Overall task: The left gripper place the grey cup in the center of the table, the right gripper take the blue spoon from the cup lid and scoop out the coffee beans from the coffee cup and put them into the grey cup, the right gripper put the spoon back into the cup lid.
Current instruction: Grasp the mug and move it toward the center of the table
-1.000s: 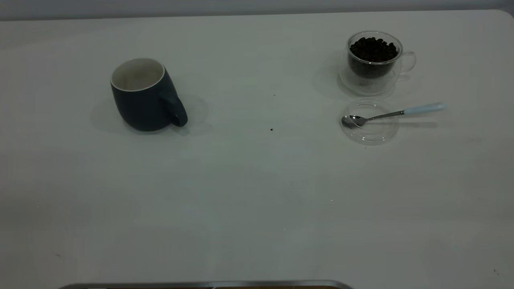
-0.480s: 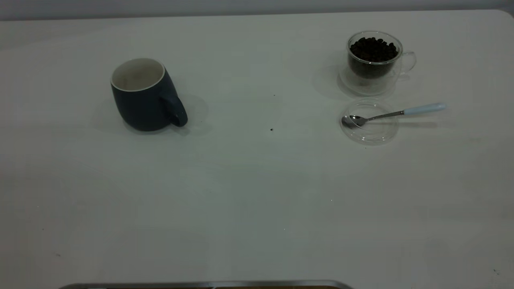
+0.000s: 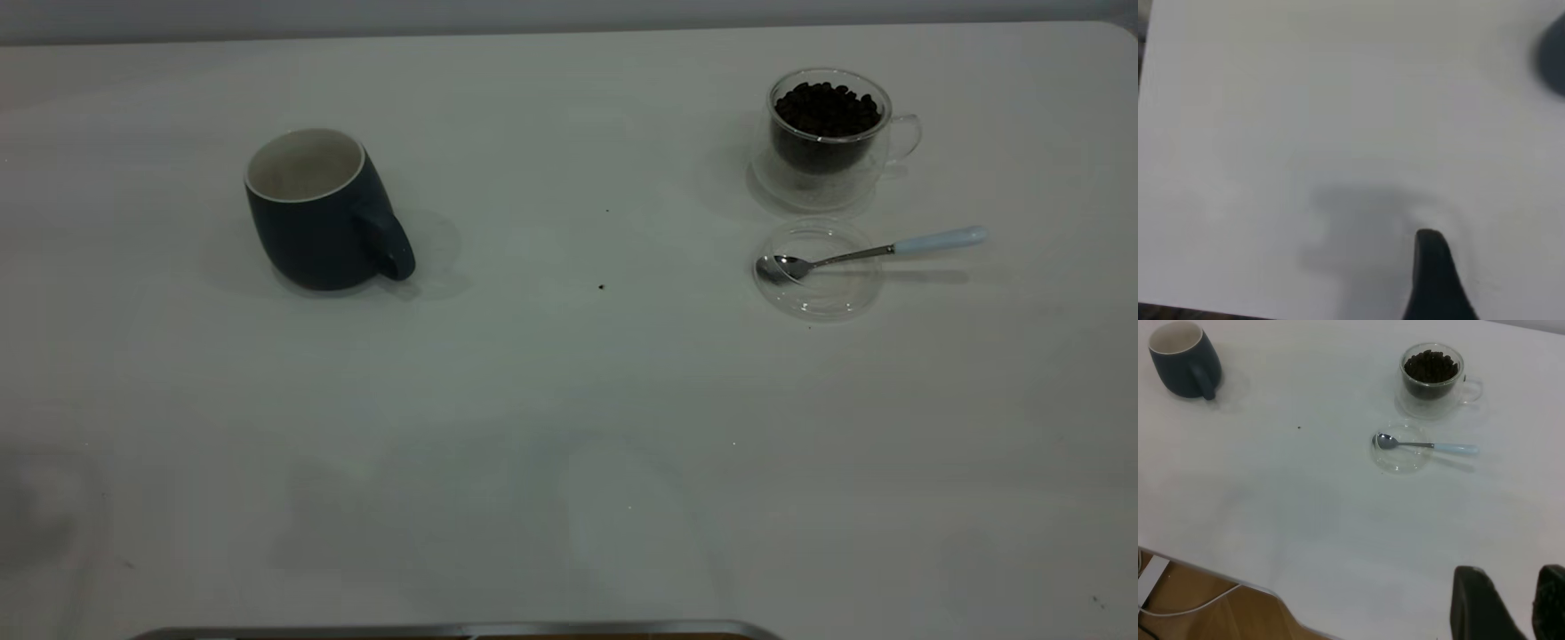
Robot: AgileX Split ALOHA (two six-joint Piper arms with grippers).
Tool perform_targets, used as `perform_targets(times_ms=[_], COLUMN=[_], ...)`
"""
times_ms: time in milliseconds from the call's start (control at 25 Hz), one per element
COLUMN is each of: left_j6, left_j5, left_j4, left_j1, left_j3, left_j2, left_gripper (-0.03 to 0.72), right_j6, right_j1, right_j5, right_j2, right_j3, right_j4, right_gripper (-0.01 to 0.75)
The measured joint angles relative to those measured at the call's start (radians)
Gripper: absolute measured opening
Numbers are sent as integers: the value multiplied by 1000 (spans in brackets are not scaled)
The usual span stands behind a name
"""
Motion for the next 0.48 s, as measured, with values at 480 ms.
perform_targets(times_ms=[480], left_j6=[124], left_j5=[9], left_j4=[98], left_j1=[13], left_j3=[-412], left_j2=[676], left_gripper=[544], right_j6=[0], right_j1=[0], right_j5=[0], right_j2=[0], right_j3=[0], right_j4=[0], right_gripper=[242])
